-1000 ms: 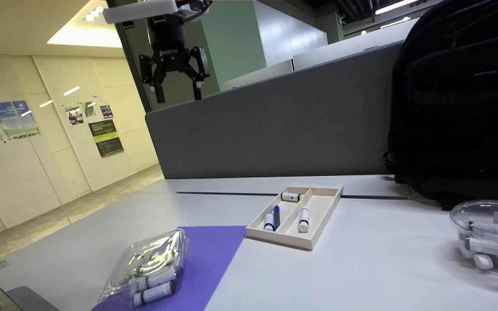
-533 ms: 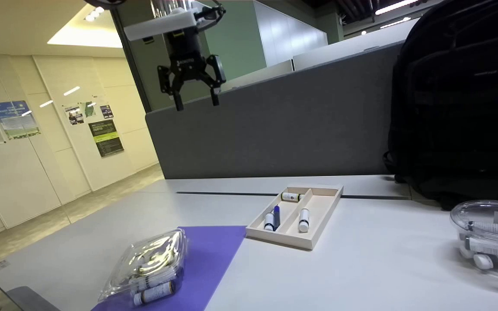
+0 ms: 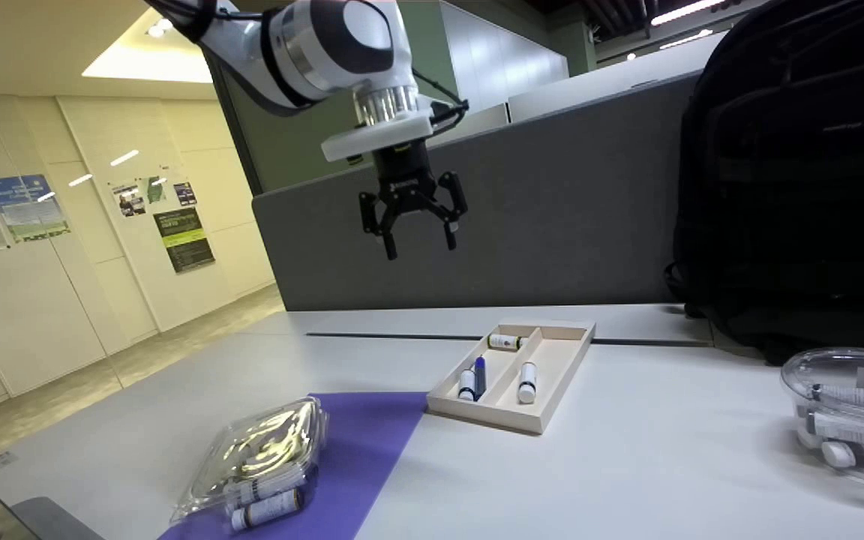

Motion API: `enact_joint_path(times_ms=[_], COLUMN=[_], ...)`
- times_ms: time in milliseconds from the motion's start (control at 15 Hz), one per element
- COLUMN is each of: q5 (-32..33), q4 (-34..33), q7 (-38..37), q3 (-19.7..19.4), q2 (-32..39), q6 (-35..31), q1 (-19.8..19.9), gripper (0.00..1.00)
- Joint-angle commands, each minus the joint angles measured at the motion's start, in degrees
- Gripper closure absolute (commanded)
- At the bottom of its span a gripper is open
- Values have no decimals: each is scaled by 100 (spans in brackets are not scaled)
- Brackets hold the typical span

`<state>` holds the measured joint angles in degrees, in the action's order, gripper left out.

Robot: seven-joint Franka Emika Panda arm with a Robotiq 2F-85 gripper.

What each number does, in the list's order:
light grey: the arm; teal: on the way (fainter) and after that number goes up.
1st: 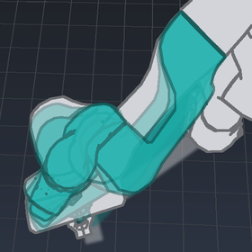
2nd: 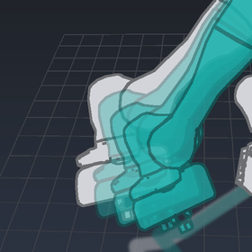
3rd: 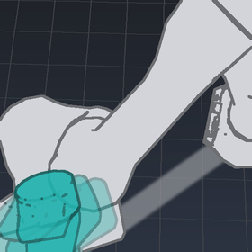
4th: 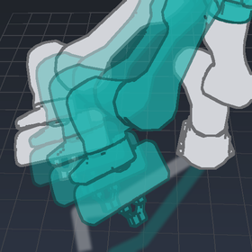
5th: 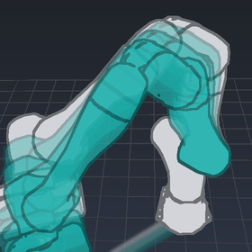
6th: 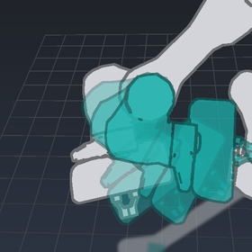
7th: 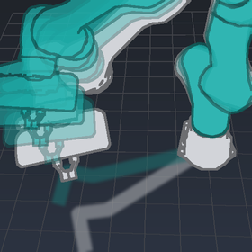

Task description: Take the bottle in the right compartment box and put it on the table

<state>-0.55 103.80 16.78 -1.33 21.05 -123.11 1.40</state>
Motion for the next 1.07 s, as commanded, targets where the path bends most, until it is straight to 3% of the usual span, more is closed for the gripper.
enact_joint_path(times_ms=[0,67,133,467,1000], q5=[329,393,269,340,1027], q4=[-902,-1044,-549,-904,-1207], q7=[-446,-525,-244,-342,-582], q3=[-93,-124,5,-31,-399], q2=[814,952,614,936,1713], q6=[-147,-142,-207,-223,-172], q1=[66,68,134,152,185], gripper=[0,0,0,0,0])
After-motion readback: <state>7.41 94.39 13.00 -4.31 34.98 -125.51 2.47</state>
